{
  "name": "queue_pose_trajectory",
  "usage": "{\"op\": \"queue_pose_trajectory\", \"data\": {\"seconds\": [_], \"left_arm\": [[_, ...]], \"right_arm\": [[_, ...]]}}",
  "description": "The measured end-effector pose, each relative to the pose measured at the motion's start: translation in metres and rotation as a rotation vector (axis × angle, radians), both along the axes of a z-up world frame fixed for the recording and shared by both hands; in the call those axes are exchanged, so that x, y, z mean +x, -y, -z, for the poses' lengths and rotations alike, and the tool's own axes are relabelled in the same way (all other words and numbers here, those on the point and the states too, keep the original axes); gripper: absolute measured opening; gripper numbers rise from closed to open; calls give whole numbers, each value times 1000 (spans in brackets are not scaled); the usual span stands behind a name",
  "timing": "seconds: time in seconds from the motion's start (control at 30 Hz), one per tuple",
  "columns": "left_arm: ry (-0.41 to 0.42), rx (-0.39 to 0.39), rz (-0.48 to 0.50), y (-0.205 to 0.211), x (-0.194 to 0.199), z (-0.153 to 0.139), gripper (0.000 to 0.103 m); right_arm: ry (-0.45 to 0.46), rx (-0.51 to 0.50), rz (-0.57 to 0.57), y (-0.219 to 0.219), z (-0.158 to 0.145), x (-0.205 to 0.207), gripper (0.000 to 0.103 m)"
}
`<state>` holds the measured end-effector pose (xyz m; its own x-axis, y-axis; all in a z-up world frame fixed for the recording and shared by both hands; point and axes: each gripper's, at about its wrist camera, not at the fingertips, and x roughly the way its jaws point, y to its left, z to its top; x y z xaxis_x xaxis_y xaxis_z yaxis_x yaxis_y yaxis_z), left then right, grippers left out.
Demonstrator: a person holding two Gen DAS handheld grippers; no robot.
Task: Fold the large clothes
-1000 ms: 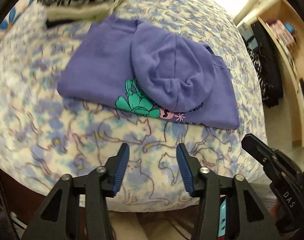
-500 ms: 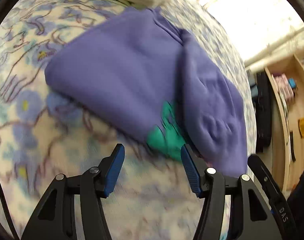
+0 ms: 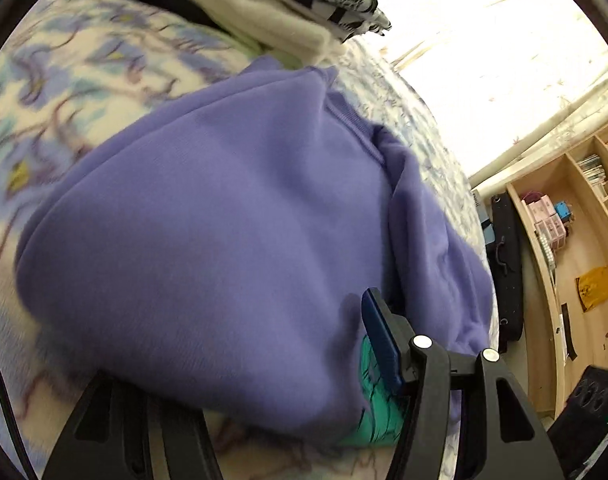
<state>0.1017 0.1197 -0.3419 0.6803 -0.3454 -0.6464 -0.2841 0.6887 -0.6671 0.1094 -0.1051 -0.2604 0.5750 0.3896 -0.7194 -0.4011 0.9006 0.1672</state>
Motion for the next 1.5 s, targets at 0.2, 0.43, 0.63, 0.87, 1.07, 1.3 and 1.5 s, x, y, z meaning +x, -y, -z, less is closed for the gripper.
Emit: {"op": "queue_pose_trajectory", "data": {"seconds": [0.2, 0.43, 0.63, 0.87, 1.07, 1.3, 1.5], "left_arm": [[89, 122, -11, 12, 6, -30, 19], [300, 503, 182, 88, 7, -99, 17], [440, 669, 407, 164, 13, -142, 17], [471, 738, 611, 262, 40, -151, 18], [327, 846, 748, 343, 57, -115, 19], [248, 1155, 848, 402, 44, -38, 22], [244, 1084, 913, 400, 41, -56, 50]], "right_arm": [[-46, 32, 49, -1, 23, 5, 3], [-76, 137, 100, 16, 36, 6, 2], [-135, 319, 139, 49, 42, 9, 2], [-177, 480, 189, 115, 30, -13, 3], [-214, 385, 388, 189, 29, -57, 3], [-235, 309, 594, 251, 27, -83, 3], [-205, 307, 639, 264, 0, -77, 3]]}}
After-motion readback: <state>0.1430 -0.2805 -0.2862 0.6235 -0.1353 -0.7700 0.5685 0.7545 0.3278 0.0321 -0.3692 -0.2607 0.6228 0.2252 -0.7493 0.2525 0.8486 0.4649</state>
